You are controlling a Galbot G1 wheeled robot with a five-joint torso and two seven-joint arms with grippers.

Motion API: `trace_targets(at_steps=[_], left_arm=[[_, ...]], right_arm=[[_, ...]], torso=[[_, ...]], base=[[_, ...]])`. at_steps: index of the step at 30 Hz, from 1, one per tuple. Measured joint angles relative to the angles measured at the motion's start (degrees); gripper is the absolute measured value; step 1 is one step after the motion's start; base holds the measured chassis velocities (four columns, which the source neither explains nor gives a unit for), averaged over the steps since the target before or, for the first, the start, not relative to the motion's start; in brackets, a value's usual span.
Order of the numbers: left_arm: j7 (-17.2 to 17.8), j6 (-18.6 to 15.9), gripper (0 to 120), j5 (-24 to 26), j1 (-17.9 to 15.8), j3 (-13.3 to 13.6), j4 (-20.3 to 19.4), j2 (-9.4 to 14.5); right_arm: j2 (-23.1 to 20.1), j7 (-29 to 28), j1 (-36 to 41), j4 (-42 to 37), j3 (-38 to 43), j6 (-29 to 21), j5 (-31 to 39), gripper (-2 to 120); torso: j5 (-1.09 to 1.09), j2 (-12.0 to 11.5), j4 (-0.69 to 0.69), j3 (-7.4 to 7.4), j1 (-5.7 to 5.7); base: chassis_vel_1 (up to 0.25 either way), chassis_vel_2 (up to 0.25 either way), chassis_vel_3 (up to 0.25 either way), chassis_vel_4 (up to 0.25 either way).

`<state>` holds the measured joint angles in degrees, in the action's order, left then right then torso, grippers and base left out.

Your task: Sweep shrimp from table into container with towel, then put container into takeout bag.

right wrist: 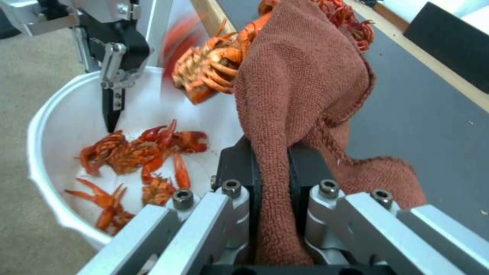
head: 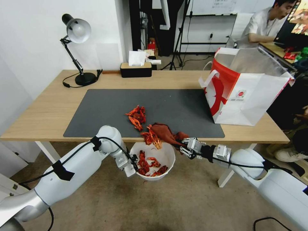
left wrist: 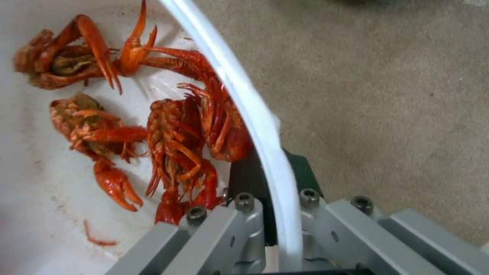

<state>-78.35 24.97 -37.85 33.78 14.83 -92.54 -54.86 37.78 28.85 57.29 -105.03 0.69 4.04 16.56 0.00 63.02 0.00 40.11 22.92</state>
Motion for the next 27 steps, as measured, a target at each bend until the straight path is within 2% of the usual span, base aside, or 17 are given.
trace_targets(at_steps=[11,22,25,27], left_arm=[[0.4,0.07,0,-0.16,-0.05,0.18,0.7,-0.66],[1.18,0.26,0,-1.35,-0.07,0.37,0.7,-0.98],[1.19,0.29,0,-1.4,0.14,0.37,0.62,-0.84],[1.1,0.3,0,-1.43,0.47,0.34,0.41,-0.48]], right_arm=[[-0.44,0.81,6.92,-2.84,4.66,1.16,-1.32,7],[-0.1,1.4,10.48,-4.62,6.57,2.01,-1.28,7],[0.08,1.39,10.66,-5.41,6.73,2.21,-0.36,7],[0.11,0.42,9.66,-6.47,6.74,2.3,2.77,7]], torso=[[0.0,0.0,0.0,-0.01,0.0],[0.01,0.0,0.0,-0.01,-0.01],[0.0,0.0,0.0,-0.01,-0.01],[0.0,0.0,0.0,-0.01,-0.02]], base=[[0.0,0.0,0.0,0.0],[0.0,0.0,0.0,0.0],[0.0,0.0,0.0,0.0],[0.0,0.0,0.0,0.0]])
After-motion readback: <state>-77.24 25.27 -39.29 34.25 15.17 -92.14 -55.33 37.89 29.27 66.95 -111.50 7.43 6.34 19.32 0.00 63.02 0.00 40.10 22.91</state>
